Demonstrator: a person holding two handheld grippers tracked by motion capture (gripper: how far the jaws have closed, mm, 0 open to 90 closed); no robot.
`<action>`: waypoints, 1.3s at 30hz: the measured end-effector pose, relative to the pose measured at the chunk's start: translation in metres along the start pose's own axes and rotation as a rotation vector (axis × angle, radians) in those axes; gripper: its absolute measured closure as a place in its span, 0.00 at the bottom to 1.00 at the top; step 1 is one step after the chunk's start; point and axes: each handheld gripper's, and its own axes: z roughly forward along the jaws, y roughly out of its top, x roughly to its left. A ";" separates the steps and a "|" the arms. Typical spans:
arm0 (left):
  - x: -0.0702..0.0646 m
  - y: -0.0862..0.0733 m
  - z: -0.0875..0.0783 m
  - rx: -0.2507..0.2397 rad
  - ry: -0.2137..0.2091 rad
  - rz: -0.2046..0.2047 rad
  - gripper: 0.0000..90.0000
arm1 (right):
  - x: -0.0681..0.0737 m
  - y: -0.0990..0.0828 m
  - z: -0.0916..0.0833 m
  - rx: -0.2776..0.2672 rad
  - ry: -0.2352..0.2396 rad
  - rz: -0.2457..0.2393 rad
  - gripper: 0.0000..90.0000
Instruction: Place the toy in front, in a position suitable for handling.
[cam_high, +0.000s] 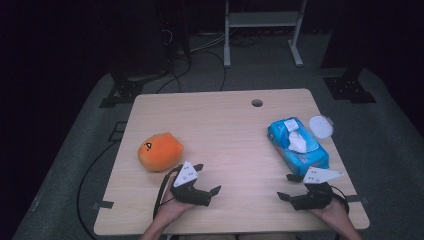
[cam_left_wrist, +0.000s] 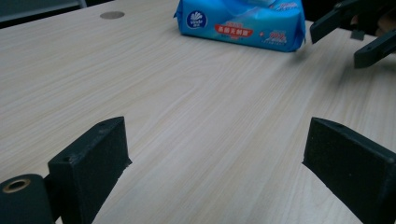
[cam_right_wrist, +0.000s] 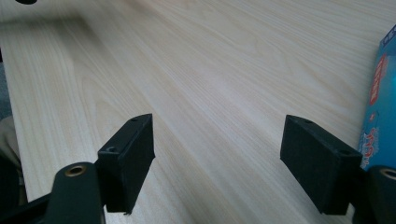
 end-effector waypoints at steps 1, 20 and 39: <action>0.000 0.001 0.000 -0.001 -0.001 0.007 0.07 | 0.000 0.000 0.000 0.000 0.001 -0.001 0.28; 0.055 0.044 -0.074 -0.138 0.135 0.022 0.07 | 0.000 0.001 -0.002 -0.016 -0.002 0.013 0.27; 0.155 0.002 -0.096 0.007 0.294 -0.170 0.07 | 0.003 0.002 0.001 -0.005 0.023 -0.007 0.27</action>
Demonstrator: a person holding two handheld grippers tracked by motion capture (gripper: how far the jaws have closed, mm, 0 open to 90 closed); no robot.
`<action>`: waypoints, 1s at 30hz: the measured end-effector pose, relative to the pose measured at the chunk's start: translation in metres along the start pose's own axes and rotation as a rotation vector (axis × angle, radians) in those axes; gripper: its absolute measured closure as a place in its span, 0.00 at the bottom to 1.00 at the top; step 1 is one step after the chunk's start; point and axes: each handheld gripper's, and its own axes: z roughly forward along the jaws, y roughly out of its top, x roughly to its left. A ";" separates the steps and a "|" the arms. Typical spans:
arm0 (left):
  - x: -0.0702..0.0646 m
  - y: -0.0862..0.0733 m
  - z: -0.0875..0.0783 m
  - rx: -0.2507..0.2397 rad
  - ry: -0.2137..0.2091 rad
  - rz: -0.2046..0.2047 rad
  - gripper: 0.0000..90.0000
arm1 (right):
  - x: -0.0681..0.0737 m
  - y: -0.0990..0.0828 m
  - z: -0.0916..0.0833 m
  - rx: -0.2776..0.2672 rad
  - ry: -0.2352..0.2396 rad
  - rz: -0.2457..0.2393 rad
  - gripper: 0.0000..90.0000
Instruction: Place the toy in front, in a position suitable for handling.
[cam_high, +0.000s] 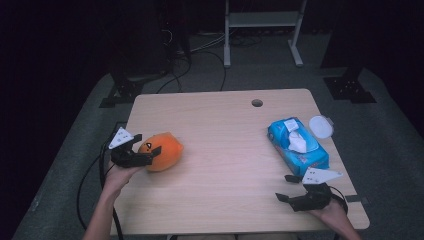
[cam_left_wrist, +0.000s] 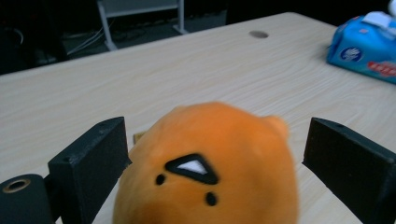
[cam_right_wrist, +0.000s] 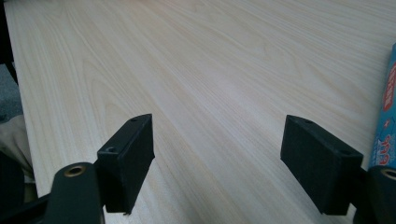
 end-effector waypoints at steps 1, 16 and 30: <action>0.000 0.000 0.000 0.000 0.000 0.000 0.07 | 0.000 0.000 0.000 0.000 0.000 0.000 0.27; 0.002 -0.015 0.015 0.138 -0.043 0.006 0.37 | 0.001 0.000 0.000 -0.001 0.008 -0.003 0.27; -0.003 -0.002 -0.005 0.023 -0.083 -0.008 0.48 | 0.000 0.000 -0.002 -0.013 0.012 0.005 0.27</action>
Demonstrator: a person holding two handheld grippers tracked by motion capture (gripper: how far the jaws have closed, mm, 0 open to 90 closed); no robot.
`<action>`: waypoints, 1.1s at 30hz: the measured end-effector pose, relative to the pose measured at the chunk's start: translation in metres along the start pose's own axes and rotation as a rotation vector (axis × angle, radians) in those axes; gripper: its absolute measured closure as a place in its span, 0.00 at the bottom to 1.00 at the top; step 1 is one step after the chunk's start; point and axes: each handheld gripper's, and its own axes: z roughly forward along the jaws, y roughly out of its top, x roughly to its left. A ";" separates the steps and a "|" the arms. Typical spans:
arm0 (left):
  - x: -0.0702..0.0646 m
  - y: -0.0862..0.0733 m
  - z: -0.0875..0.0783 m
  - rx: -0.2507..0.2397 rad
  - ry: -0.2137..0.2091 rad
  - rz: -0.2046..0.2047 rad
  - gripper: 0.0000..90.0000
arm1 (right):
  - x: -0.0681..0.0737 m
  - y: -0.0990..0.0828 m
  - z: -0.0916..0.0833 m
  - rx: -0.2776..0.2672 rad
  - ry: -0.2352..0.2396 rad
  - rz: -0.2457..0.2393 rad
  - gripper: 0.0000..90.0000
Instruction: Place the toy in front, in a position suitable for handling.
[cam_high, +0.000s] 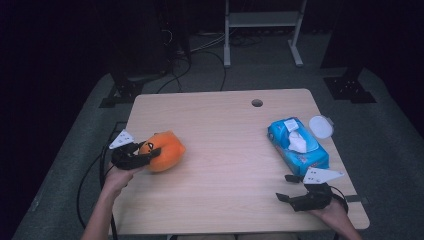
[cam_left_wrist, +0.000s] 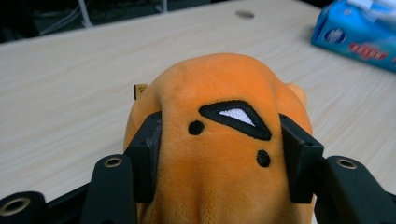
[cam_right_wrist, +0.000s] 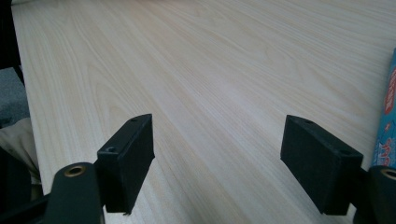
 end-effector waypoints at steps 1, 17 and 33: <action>-0.002 0.002 -0.001 -0.014 -0.008 -0.001 0.48 | 0.000 0.000 0.000 0.000 -0.001 0.001 0.27; -0.088 0.037 0.022 -0.127 -0.243 0.100 0.49 | -0.007 -0.001 -0.012 -0.039 -0.041 0.015 0.27; -0.154 0.026 0.075 -0.049 -0.365 0.179 0.48 | -0.014 -0.002 -0.030 -0.081 -0.104 0.015 0.27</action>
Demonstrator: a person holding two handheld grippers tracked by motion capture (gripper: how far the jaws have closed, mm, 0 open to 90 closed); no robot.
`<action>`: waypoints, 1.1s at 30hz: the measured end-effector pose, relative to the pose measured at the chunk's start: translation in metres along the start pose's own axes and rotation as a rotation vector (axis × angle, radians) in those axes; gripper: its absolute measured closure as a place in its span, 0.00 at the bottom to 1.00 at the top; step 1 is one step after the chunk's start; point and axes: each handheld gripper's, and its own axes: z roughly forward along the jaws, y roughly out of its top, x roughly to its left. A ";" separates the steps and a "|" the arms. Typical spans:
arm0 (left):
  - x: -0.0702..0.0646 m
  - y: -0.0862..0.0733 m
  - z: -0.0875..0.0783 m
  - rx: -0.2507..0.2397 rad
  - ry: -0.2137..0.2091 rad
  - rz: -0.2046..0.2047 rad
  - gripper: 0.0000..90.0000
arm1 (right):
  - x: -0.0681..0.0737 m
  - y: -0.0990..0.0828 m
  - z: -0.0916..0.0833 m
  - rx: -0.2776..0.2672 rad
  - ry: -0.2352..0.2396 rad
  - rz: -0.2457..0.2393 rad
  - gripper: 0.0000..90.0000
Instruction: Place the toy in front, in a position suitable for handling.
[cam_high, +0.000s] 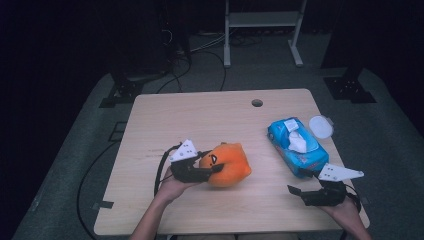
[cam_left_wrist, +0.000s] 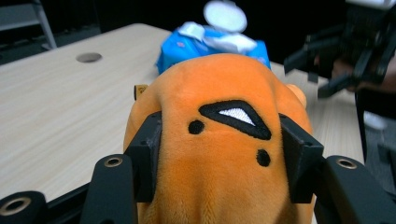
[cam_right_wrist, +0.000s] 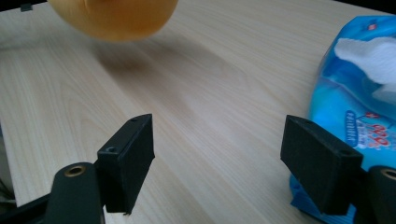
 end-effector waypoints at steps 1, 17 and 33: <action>0.000 0.000 0.000 0.000 0.000 0.000 0.48 | 0.000 0.000 0.000 0.000 0.000 0.000 0.27; -0.024 -0.020 0.036 0.080 -0.077 0.058 0.46 | -0.038 0.042 -0.003 -0.015 -0.156 -0.049 0.30; -0.027 -0.030 0.035 0.082 -0.109 0.088 0.26 | -0.082 0.053 0.038 0.169 -0.281 -0.020 0.80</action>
